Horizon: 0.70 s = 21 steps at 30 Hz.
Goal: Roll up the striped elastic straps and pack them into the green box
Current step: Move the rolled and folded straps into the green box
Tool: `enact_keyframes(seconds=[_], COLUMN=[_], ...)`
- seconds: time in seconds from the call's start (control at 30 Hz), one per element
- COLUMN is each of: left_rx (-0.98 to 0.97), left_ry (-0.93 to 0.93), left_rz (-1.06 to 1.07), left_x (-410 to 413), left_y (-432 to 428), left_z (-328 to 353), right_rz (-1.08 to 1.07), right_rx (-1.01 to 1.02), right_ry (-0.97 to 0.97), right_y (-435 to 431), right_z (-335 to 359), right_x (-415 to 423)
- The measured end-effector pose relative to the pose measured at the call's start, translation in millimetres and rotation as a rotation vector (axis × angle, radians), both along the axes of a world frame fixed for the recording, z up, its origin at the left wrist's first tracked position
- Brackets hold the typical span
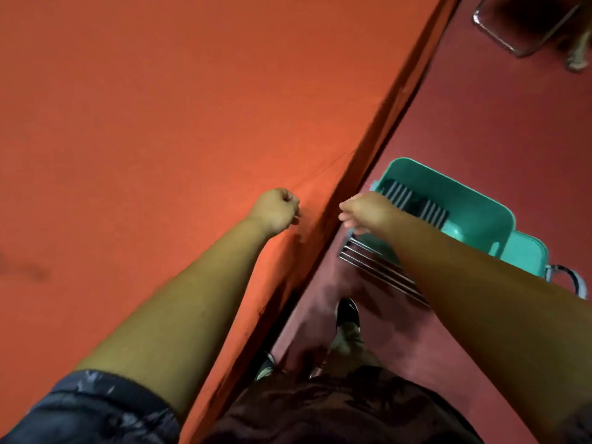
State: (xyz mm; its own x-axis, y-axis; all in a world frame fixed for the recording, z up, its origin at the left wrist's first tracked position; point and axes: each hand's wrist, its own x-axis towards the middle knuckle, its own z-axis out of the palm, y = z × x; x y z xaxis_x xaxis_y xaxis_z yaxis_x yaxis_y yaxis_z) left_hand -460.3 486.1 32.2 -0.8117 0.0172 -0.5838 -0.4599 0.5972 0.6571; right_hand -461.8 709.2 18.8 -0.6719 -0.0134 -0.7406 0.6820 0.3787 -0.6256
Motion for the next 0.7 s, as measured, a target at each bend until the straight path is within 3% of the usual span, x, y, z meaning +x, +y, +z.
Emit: enact_keyframes(seconds=[0.37,0.6,0.7], left_rx=[-0.044,-0.222,-0.204], left_ry=[-0.017,-0.055,-0.078], left_rz=[0.621,0.699,0.672], left_x=[149.9,243.9,268.6], left_y=[-223.5,-278.8,-281.0], left_z=[14.0,-5.1,-15.1], right_rz=[0.545,0.775,0.84], right_rx=[-0.062,-0.033,-0.012], right_ry=[-0.049,-0.072,-0.076], right_y=[-251.8,-331.6,-347.9], right_z=[-4.6,-28.2,-38.4], right_x=[36.3,90.6,108.9])
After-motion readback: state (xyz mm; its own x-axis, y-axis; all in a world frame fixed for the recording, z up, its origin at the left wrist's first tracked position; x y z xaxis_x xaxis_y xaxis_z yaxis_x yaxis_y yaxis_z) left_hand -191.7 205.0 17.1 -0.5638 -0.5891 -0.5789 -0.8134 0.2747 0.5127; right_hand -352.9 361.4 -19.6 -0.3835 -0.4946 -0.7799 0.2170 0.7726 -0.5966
